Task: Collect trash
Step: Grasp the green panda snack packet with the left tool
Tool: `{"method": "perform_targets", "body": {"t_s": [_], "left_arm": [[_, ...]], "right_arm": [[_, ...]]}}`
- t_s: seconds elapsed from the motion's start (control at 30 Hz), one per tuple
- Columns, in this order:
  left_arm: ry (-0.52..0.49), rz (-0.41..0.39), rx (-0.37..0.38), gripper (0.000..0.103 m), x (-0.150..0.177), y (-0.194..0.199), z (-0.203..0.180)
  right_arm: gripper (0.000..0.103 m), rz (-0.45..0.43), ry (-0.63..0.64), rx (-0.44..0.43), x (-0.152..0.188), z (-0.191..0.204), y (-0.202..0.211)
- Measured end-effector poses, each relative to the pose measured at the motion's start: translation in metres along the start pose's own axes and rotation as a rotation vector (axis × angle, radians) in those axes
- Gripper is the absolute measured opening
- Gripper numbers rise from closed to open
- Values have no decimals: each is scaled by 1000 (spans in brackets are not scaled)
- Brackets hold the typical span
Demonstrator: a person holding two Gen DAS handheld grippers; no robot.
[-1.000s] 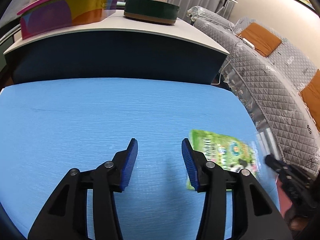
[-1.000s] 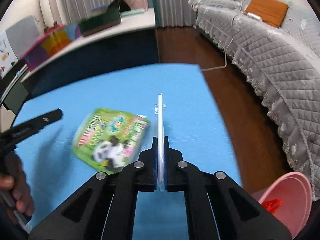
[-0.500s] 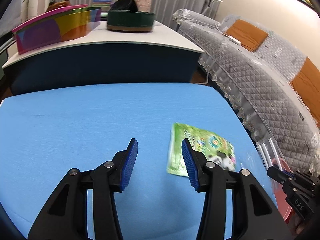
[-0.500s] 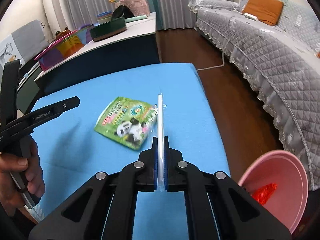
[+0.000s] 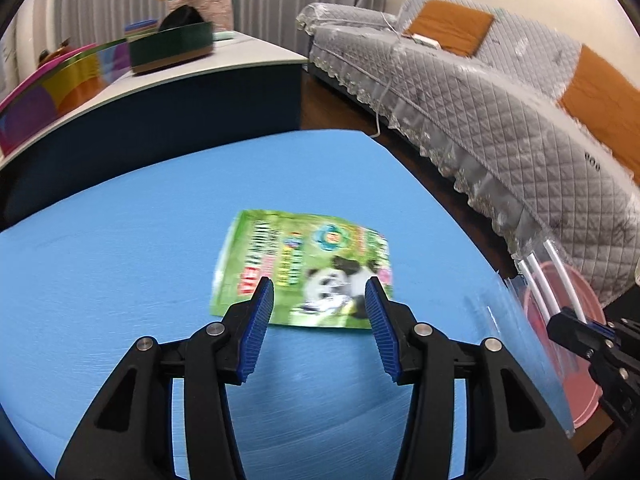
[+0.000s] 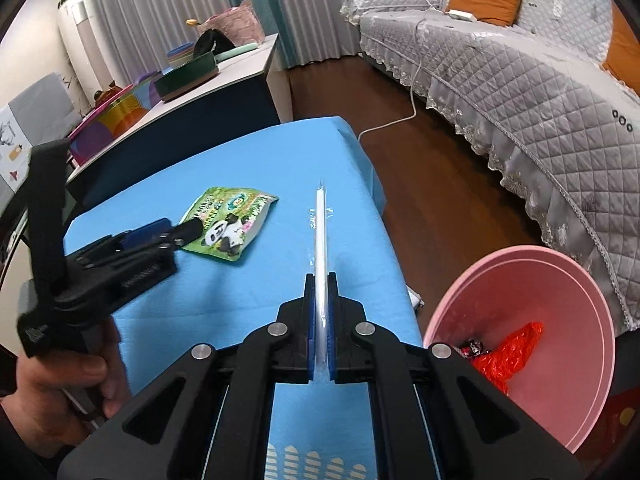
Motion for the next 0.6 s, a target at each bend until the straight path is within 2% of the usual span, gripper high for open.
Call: {"method": "perform_targets", "body": {"t_s": [0.27,0.33,0.47,0.5,0.53,0.6], "left_arm": [[-122,45,-100,54,-6,-24,-44],[-149,54,-160,54,-5,-31,-49],[-135,76,-223,55,-5,-37,-45],[-134,81,-236,51,-6,-37,-45],[-131,86,-244,42,-7,-36,-43],[-123,90,-256,36,-7,-35,-39]], "right_arm": [[5,9,-12,-5,8,-16,1],[5,5,-14,-7,8,-19,3],[5,5,-18,-13,9,-24,4],[5,5,-20,-12,8,-24,4],[5,5,-21,-14,8,-25,5],[5,4,-22,-17,9,-26,5]]}}
Point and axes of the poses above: each gripper's, at about its wrist camera, not at the fingertips, and y roughly against the way its jaws point, z to its left, x to its underside, the point moved 2 cm from there along -y, roughly the way its jaws point, and after that the axes turned 3 degrees about -y, right-handed, at the moved point
